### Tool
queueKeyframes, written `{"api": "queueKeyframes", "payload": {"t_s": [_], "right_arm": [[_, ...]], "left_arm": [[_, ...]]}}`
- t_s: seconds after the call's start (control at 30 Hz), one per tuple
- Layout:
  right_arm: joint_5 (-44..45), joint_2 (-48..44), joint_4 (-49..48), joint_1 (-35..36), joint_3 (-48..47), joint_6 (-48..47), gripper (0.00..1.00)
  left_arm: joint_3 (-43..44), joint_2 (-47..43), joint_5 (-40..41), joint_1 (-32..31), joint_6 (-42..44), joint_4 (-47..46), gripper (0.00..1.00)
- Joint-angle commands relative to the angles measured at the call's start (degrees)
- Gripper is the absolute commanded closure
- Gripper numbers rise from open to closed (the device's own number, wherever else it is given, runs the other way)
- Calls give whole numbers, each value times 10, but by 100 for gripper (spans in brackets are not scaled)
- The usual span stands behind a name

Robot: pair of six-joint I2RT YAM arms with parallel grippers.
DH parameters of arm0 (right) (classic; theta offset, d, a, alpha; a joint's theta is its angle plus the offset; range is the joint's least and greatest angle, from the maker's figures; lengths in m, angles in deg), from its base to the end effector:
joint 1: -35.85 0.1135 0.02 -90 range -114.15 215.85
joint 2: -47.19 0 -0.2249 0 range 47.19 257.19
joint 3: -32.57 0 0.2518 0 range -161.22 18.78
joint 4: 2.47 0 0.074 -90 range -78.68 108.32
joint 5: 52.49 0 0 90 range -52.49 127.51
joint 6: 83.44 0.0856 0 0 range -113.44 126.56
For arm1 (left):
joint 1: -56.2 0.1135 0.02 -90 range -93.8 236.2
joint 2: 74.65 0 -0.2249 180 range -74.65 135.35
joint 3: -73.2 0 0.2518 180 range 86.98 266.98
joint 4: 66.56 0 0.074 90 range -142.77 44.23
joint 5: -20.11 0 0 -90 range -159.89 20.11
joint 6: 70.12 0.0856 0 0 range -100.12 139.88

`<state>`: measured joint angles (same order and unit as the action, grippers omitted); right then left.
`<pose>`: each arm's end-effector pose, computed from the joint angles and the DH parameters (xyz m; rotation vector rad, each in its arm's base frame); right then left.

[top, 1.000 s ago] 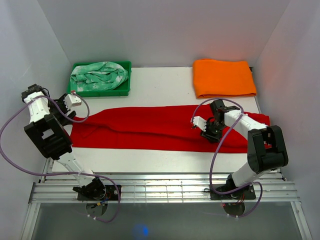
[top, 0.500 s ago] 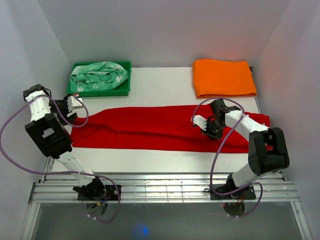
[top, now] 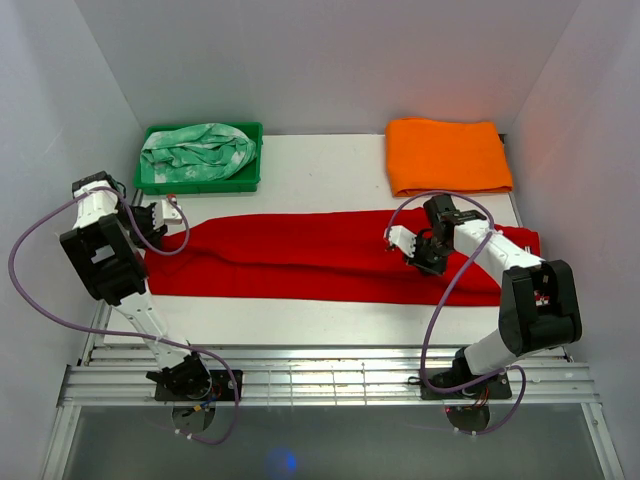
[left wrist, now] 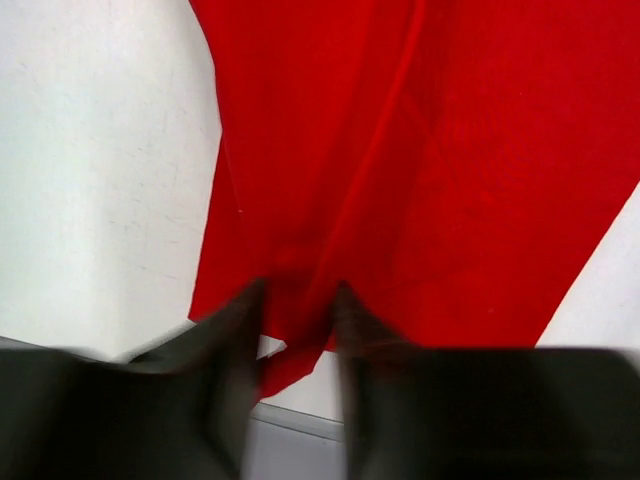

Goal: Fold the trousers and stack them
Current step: Fold the trousers

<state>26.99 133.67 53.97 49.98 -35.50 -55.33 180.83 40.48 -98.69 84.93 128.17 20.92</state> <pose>0.2740 0.0851 0.1058 -1.7670 2.2046 0.0857 0.3287 0.1331 0.1358 1.6932 2.0805 -0.3608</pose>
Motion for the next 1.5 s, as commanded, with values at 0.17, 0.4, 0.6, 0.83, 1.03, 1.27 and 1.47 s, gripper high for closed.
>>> {"api": "queueKeyframes", "payload": {"t_s": [0.17,0.4,0.6,0.83,1.03,1.27,1.47], "right_arm": [[-14,-28,-4,-39,-53,-2,92],[-40,-39,-48,-88,-104,26,92],[-54,-54,-92,-111,-156,43,92],[-85,-58,-50,-115,-121,-8,92],[-73,-101,-35,-115,-11,-82,92],[-75,-103,-39,-114,51,-91,92],[-73,-91,-21,-115,52,-104,92]], "left_arm": [[49,-9,10,3,-36,1,100],[198,5,-87,7,-266,-187,100],[144,-63,-72,4,-445,-512,100],[-49,-159,-68,33,-363,-565,100],[-227,-234,-93,109,-332,-569,100],[-337,-262,-90,165,-276,-505,100],[-393,-257,-51,167,-223,-460,100]]}}
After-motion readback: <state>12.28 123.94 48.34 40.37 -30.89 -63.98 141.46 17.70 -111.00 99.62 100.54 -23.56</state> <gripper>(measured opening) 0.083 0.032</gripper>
